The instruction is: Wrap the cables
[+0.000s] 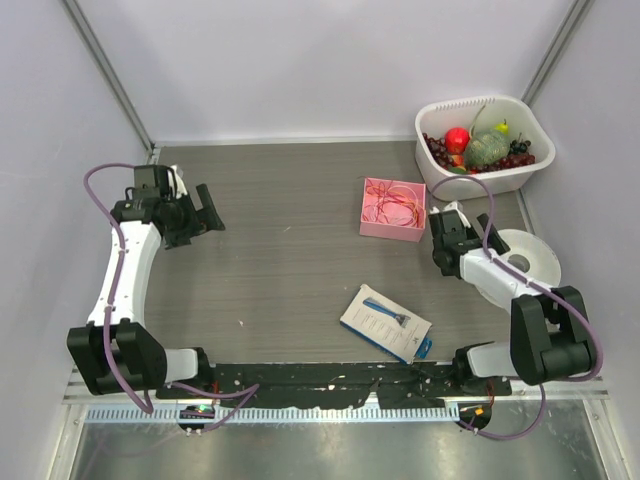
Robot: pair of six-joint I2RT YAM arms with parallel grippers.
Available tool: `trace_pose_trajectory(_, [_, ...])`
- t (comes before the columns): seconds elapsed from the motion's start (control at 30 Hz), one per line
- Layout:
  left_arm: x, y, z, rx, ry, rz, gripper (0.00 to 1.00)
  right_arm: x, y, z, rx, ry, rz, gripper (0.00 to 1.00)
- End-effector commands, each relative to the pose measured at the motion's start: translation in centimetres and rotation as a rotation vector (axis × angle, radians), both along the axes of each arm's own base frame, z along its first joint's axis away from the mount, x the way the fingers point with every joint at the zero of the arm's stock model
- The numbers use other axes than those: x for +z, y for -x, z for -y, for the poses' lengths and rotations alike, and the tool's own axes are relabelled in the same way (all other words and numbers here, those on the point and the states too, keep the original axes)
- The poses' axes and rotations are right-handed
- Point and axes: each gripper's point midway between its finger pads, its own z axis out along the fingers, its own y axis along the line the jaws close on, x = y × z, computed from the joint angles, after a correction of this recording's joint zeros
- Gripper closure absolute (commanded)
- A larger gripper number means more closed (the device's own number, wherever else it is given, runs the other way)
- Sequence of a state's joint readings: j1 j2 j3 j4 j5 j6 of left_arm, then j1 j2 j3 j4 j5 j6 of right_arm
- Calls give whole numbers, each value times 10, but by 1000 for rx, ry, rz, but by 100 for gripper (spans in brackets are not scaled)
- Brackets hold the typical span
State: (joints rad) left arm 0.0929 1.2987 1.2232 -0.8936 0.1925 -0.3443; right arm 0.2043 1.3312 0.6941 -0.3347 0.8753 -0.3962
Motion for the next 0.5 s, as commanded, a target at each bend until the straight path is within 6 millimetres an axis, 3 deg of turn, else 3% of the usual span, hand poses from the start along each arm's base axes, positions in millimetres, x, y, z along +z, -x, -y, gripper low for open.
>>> trace_pose_trajectory(0.0, [12,-14,-2,15,-1,56,0,-4,0,1,-29,42,38,1])
trace_pose_trajectory(0.47, [9,-17,1,-2,13,58,0,-14,-2,13,-27,225,88,5])
